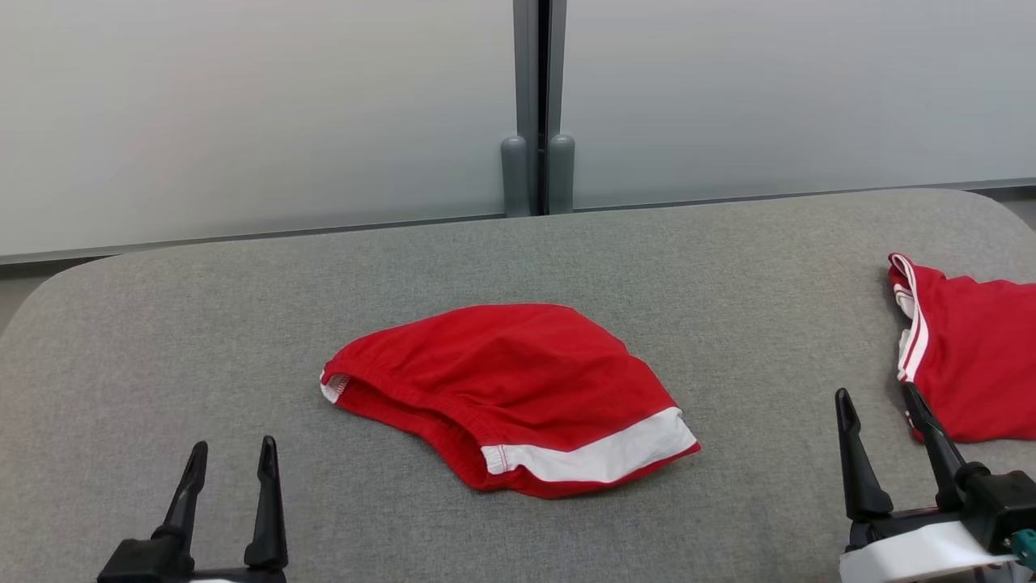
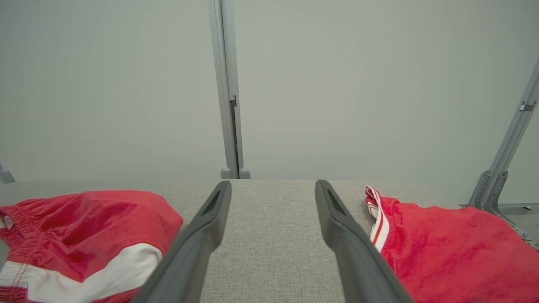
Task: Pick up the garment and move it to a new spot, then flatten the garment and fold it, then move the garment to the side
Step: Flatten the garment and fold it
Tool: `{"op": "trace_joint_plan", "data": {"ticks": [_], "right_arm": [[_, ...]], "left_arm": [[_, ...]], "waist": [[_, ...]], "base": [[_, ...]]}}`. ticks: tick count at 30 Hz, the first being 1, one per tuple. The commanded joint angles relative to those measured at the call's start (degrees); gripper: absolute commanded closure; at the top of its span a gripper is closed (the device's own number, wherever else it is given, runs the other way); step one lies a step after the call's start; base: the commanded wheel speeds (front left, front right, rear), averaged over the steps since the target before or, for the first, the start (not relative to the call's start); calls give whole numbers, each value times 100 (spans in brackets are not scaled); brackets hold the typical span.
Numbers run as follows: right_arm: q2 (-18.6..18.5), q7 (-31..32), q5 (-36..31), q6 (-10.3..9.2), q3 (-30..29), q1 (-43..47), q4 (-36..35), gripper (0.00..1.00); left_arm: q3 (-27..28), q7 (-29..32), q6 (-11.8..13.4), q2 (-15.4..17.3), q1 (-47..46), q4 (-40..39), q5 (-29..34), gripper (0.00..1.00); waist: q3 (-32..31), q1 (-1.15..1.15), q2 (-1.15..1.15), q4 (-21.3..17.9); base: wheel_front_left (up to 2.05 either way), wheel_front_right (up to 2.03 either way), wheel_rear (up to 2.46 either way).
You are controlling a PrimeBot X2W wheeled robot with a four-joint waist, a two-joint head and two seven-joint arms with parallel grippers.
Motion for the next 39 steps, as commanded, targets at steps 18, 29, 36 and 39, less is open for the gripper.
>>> {"op": "trace_joint_plan", "data": {"ticks": [18,29,36,39], "right_arm": [[-30,0,-68,-2,216,-95,-39,0],[-29,1,72,-2,252,-224,-50,0],[-28,1,103,-2,216,-247,-80,0],[-29,1,112,-2,207,-261,-84,0]], "left_arm": [[-1045,3,-872,-305,-398,394,-3,0],[-1710,237,-875,-247,-1005,1987,-289,0],[-1605,171,-746,-167,-1275,2442,-339,0],[-1772,160,-828,-166,-1357,2436,-450,52]], "waist": [[215,0,0,-223],[456,0,0,-1009],[567,0,0,-1184],[584,0,0,-1195]], "base": [[0,0,0],[0,0,0],[0,0,0],[0,0,0]]}}
